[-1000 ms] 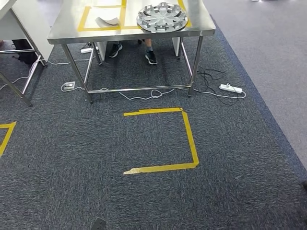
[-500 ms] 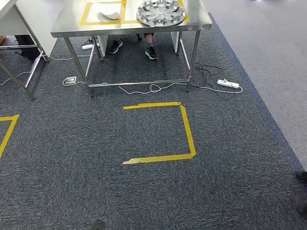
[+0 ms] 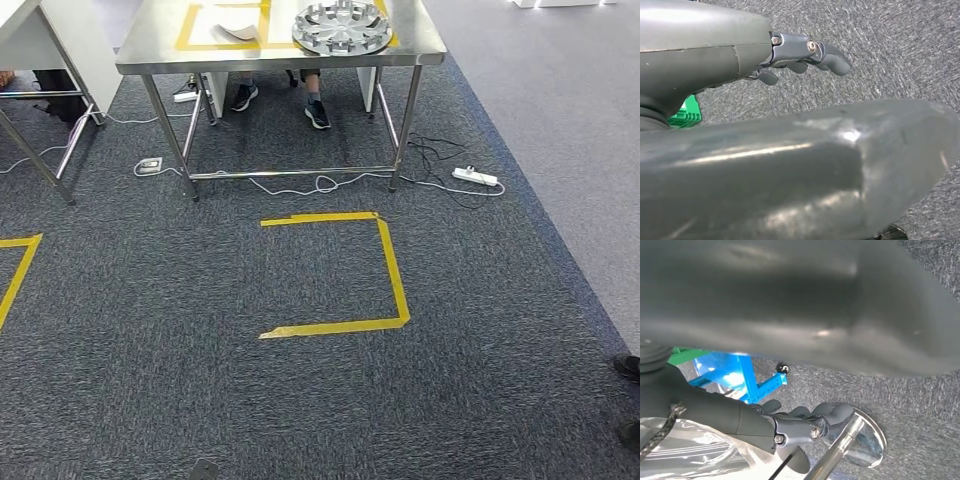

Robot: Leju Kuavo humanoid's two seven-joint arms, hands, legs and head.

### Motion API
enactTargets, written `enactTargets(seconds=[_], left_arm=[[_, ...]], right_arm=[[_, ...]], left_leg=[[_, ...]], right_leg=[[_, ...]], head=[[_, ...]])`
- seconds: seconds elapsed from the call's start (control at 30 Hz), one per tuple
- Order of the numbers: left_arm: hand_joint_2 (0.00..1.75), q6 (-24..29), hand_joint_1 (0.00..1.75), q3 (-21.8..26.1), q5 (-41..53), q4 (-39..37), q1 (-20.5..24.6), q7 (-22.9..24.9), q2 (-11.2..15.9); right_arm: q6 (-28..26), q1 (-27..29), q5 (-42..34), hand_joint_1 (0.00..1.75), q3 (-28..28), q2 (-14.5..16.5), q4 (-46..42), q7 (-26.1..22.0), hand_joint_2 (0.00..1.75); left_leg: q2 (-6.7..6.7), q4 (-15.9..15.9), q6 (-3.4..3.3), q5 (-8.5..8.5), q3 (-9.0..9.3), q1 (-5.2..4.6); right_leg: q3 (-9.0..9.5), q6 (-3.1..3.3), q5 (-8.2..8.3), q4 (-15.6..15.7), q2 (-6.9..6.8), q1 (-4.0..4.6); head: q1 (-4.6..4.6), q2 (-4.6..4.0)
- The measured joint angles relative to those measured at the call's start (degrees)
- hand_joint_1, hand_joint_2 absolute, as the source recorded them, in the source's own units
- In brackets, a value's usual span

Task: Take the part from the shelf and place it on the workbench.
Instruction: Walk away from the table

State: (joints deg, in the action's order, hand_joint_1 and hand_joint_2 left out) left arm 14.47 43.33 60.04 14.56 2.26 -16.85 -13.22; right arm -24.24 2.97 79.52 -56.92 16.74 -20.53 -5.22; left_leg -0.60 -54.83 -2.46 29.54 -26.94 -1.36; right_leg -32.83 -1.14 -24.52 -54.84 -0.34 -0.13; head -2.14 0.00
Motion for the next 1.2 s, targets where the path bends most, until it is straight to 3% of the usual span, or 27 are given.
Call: enactTargets(seconds=[0.47,1.2], left_arm=[[0.00,0.0,0.00,0.4,0.1,0.0,0.0,-0.2,0.0],[0.00,-0.8,0.00,1.3,1.3,0.0,0.0,0.1,0.0]], right_arm=[[0.5,0.0,1.1,0.00,-1.3,0.0,0.0,-2.1,0.00],[4.1,-1.3,-0.7,0.00,-8.2,0.0,0.0,-3.9,0.00]], left_leg=[[0.00,0.0,0.01,0.00,-0.18,0.08],[0.01,0.0,0.13,-0.07,-0.28,0.09]], right_leg=[[-0.26,-0.05,-0.05,-0.1,0.00,0.02],[-0.37,-0.04,-0.05,-0.1,0.01,0.02]], head=[[0.02,0.00],[0.02,0.00]])
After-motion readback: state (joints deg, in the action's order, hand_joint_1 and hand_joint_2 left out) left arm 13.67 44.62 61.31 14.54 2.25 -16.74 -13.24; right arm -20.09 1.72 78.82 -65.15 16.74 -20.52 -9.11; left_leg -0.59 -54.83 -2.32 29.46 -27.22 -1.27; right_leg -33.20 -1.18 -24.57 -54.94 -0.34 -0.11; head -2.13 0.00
